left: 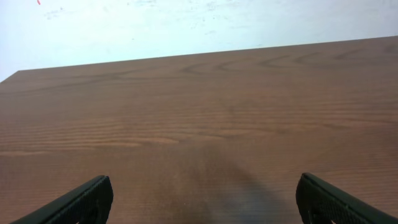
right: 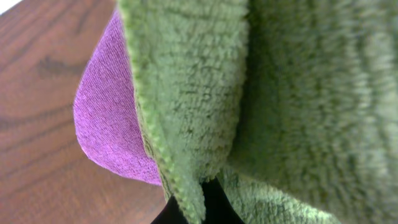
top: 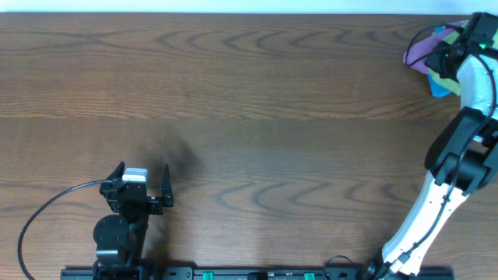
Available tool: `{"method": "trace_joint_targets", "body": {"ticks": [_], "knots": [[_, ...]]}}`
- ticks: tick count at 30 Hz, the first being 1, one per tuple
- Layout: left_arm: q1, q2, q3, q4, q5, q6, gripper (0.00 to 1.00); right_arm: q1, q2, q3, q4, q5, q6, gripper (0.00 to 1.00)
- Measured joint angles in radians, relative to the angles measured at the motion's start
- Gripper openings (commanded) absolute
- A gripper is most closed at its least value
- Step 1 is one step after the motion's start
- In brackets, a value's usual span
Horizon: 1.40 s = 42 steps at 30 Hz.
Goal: Fold the cloth
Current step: 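Grasp the lime-green cloth with the right gripper and lift it, then drag the green cloth leftward toward table center with the right gripper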
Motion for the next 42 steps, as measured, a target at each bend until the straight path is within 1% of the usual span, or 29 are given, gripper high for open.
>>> {"method": "trace_joint_targets", "body": {"ticks": [6,9,12,19,22,29,34,38,42], "knots": [[0.000,0.000,0.000,0.000,0.000,0.000,0.95,0.002,-0.010,0.000,-0.065,0.002,-0.005,0.01],[0.000,0.000,0.000,0.000,0.000,0.000,0.95,0.010,-0.044,0.000,-0.101,0.009,-0.011,0.01],[0.000,0.000,0.000,0.000,0.000,0.000,0.95,0.028,-0.113,0.000,-0.132,0.022,-0.021,0.01],[0.000,0.000,0.000,0.000,0.000,0.000,0.95,0.068,-0.339,0.001,-0.183,0.061,-0.034,0.01],[0.000,0.000,0.000,0.000,0.000,0.000,0.95,0.069,-0.385,0.005,-0.202,0.064,-0.034,0.01],[0.000,0.000,0.000,0.000,0.000,0.000,0.95,0.088,-0.417,0.005,-0.362,0.066,-0.034,0.01],[0.000,0.000,0.000,0.000,0.000,0.000,0.95,0.153,-0.417,0.005,-0.451,0.064,-0.035,0.01],[0.000,0.000,0.000,0.000,0.000,0.000,0.95,0.232,-0.423,0.005,-0.500,0.060,-0.049,0.01],[0.000,0.000,0.000,0.000,0.000,0.000,0.95,0.301,-0.467,0.005,-0.537,0.048,-0.058,0.01]]}}
